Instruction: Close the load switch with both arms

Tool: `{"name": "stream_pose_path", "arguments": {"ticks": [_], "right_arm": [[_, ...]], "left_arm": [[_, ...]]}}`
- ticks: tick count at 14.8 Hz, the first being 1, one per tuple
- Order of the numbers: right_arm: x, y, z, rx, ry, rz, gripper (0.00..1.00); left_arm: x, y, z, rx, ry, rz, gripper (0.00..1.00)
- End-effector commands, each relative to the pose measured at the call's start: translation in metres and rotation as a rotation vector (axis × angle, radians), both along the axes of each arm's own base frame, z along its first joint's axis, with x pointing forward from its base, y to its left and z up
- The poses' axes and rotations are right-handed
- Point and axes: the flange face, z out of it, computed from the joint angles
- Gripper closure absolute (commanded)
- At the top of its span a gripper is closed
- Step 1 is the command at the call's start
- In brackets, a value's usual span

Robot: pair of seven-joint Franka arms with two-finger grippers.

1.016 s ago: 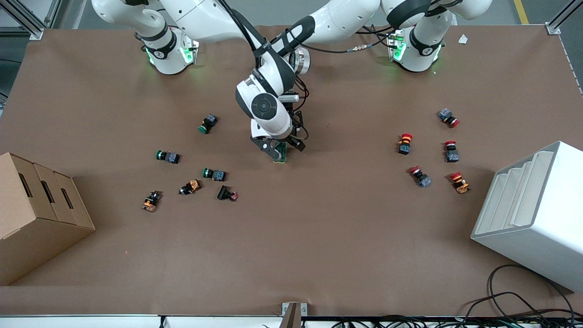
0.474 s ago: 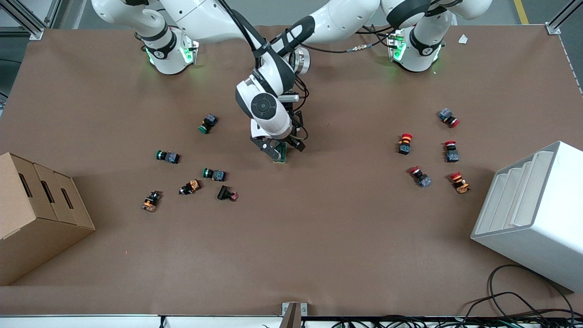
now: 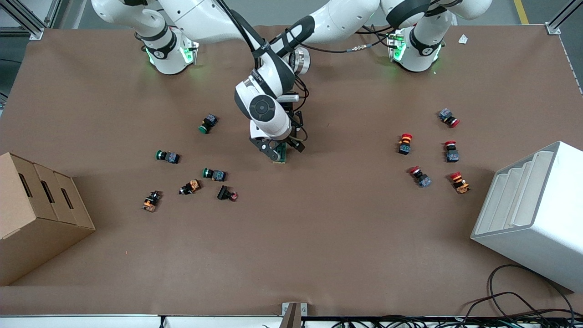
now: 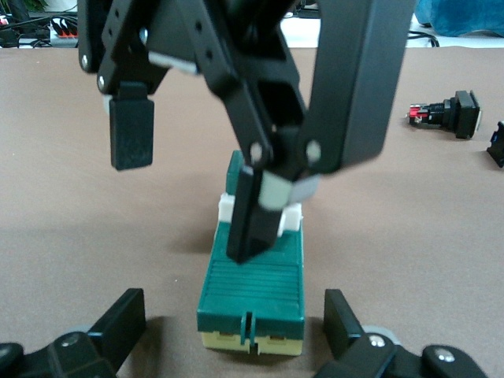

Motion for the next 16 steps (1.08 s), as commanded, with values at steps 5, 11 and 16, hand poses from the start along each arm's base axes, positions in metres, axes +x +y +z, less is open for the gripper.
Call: {"name": "stream_pose_path", "arguments": {"ticks": [5, 11, 16], "right_arm": [[0.044, -0.016, 0.022, 0.040, -0.053, -0.017, 0.00], [0.054, -0.020, 0.021, 0.048, -0.066, -0.015, 0.00], [0.059, -0.012, 0.017, 0.057, -0.069, -0.025, 0.00]], "left_arm": [[-0.015, -0.001, -0.030, 0.000, 0.050, -0.023, 0.01], [-0.015, -0.001, -0.030, 0.000, 0.050, -0.023, 0.01], [-0.014, -0.001, -0.029, 0.001, 0.044, -0.020, 0.01]]}}
